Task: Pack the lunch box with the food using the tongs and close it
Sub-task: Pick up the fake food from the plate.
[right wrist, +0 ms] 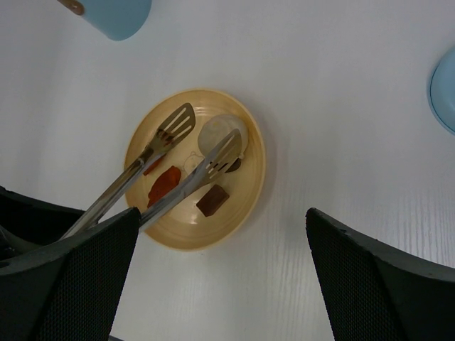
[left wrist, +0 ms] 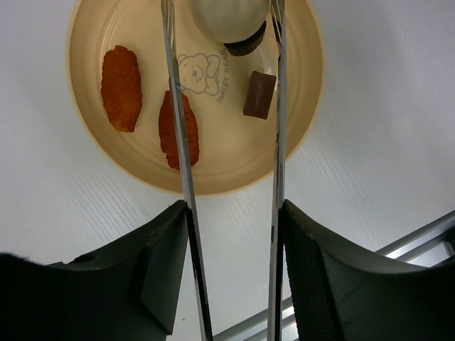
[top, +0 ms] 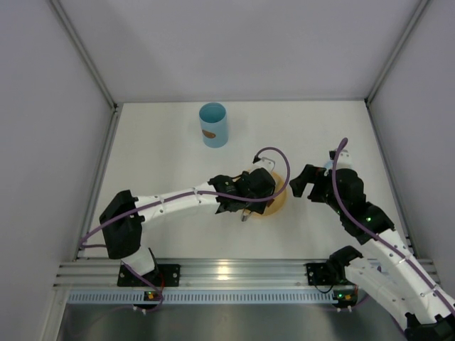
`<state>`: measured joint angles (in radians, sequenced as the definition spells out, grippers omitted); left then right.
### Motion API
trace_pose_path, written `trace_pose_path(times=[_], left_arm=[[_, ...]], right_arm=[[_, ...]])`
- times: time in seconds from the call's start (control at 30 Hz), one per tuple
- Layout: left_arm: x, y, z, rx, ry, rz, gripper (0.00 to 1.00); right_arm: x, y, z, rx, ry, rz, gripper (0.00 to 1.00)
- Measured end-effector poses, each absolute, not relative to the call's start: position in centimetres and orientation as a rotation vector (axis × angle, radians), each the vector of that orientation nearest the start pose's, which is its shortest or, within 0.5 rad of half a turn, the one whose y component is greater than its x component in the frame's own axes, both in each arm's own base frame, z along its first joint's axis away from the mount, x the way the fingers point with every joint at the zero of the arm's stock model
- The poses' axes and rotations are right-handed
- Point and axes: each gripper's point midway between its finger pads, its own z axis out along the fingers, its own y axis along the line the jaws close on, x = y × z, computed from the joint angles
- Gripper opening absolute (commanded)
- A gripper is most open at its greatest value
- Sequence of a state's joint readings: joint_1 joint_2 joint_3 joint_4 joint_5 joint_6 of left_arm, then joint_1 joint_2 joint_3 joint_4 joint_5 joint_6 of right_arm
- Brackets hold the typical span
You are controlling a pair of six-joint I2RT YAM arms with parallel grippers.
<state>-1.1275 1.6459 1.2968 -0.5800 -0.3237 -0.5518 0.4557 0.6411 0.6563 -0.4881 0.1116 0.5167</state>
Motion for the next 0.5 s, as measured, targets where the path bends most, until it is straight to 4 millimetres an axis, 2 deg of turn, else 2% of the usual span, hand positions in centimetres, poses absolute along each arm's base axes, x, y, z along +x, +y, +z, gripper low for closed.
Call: trace_pose_path(times=[0.23, 0.4, 0.43, 0.5], left_arm=[[20.56, -35.79, 12.96, 0.573, 2.403, -0.362, 0.50], [20.47, -35.92, 12.98, 0.575, 2.405, -0.372, 0.37], [20.46, -35.96, 12.99, 0.576, 2.405, -0.375, 0.30], [20.44, -36.01, 13.01, 0.576, 2.405, -0.378, 0.27]], right_arm=[[23.21, 11.47, 18.94, 0.134, 2.070, 0.492, 0.98], [23.17, 11.46, 18.98, 0.134, 2.068, 0.493, 0.98], [23.17, 11.45, 18.98, 0.134, 2.068, 0.493, 0.98], [23.15, 11.45, 18.95, 0.134, 2.069, 0.492, 0.98]])
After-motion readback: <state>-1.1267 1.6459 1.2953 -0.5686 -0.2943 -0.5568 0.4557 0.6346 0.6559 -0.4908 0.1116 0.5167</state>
